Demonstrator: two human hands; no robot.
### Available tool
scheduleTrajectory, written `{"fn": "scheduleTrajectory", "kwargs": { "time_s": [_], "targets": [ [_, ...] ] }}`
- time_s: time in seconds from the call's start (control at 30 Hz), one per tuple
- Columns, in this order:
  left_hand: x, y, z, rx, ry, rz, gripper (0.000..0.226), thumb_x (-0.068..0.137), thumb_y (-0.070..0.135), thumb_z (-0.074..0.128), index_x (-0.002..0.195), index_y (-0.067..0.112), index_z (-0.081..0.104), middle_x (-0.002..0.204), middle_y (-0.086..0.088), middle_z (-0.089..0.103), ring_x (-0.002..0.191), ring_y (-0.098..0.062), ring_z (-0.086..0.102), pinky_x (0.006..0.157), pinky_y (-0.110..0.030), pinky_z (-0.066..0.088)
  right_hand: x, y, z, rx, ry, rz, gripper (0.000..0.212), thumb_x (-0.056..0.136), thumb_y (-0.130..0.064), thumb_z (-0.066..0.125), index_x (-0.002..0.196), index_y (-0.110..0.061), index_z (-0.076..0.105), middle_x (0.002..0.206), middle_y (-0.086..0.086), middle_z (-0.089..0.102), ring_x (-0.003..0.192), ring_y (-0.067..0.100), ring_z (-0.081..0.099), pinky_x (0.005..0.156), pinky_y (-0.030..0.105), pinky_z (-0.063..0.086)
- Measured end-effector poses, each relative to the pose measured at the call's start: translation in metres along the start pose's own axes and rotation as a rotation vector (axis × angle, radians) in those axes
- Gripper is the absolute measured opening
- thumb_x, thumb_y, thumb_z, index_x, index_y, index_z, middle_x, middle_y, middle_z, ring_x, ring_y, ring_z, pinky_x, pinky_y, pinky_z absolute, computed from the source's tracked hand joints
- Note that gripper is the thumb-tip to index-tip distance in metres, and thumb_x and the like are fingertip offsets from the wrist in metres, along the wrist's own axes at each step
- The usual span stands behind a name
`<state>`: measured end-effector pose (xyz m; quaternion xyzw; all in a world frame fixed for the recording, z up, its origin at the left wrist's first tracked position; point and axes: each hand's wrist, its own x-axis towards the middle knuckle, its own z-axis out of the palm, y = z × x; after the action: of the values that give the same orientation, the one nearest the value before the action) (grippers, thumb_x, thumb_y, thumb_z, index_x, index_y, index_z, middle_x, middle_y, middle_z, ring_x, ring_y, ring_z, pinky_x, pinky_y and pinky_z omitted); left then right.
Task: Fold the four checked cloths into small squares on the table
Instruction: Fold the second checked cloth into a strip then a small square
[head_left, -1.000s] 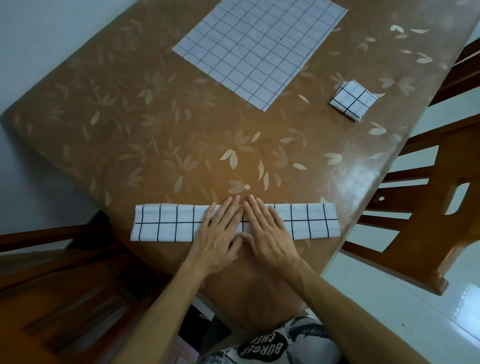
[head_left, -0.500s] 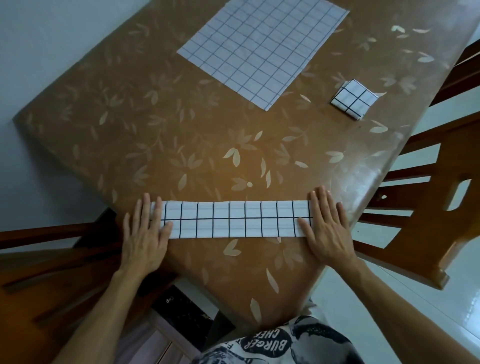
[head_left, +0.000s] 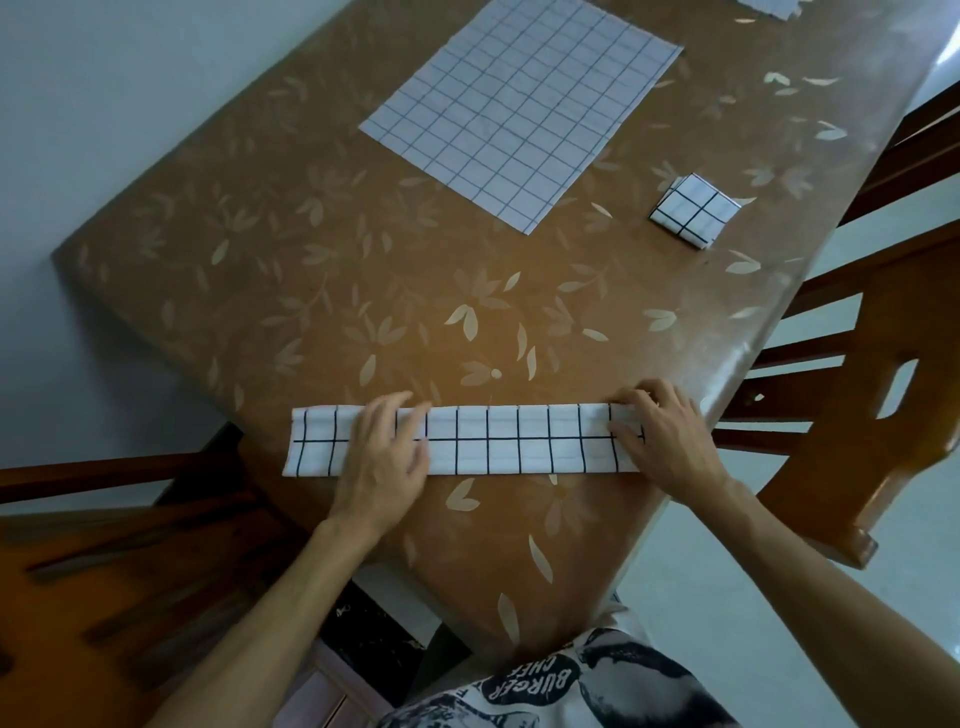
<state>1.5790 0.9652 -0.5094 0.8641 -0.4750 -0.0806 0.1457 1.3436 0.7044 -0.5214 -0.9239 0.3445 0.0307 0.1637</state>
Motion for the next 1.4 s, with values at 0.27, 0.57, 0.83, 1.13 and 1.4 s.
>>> {"fn": "scheduleTrajectory", "kwargs": {
  "time_s": [0.27, 0.57, 0.83, 1.13, 1.4],
  "targets": [
    [0.003, 0.079, 0.037, 0.006, -0.172, 0.38, 0.045, 0.073, 0.011, 0.078, 0.116, 0.017, 0.066, 0.109, -0.005, 0.06, 0.102, -0.024, 0.057, 0.094, -0.036, 0.05, 0.009, 0.006, -0.014, -0.066, -0.22, 0.015, 0.029, 0.092, -0.042, 0.059, 0.105, -0.017, 0.054, 0.103, 0.0, 0.064, 0.097, 0.025, 0.056, 0.085, 0.039, 0.045],
    [0.008, 0.026, 0.018, 0.134, -0.055, 0.266, 0.048, 0.064, -0.003, 0.083, 0.108, 0.012, 0.072, 0.11, -0.01, 0.067, 0.105, -0.027, 0.064, 0.093, -0.038, 0.054, -0.017, -0.043, -0.015, 0.117, -0.395, 0.013, 0.02, 0.094, -0.037, 0.054, 0.087, -0.017, 0.056, 0.086, -0.001, 0.056, 0.078, 0.021, 0.058, 0.062, 0.029, 0.044],
    [-0.051, 0.021, 0.003, -0.119, -0.209, 0.263, 0.059, 0.082, 0.027, 0.06, 0.139, 0.022, 0.048, 0.139, 0.001, 0.047, 0.134, -0.014, 0.04, 0.115, -0.03, 0.032, -0.025, -0.108, -0.005, 0.688, -0.537, 0.168, 0.064, 0.095, -0.03, 0.059, 0.146, -0.031, 0.02, 0.084, -0.007, 0.07, 0.063, 0.005, 0.06, 0.062, 0.015, 0.049],
    [-0.096, 0.04, 0.026, -0.139, 0.038, 0.127, 0.035, 0.085, 0.034, 0.066, 0.115, 0.016, 0.064, 0.116, -0.001, 0.059, 0.111, -0.02, 0.055, 0.096, -0.036, 0.048, -0.021, -0.136, -0.007, 0.858, -0.64, 0.067, 0.044, 0.097, -0.013, 0.053, 0.133, -0.037, 0.046, 0.095, 0.002, 0.075, 0.083, 0.013, 0.073, 0.071, 0.034, 0.061],
    [-0.106, 0.038, 0.036, -0.301, 0.064, -0.036, 0.024, 0.099, 0.027, 0.049, 0.113, 0.018, 0.067, 0.114, 0.007, 0.065, 0.111, -0.011, 0.058, 0.095, -0.032, 0.047, -0.02, -0.12, 0.013, 0.141, -0.516, -0.436, 0.037, 0.093, -0.01, 0.055, 0.122, -0.032, 0.064, 0.122, -0.003, 0.058, 0.106, 0.017, 0.059, 0.081, 0.027, 0.055]
  ]
}}
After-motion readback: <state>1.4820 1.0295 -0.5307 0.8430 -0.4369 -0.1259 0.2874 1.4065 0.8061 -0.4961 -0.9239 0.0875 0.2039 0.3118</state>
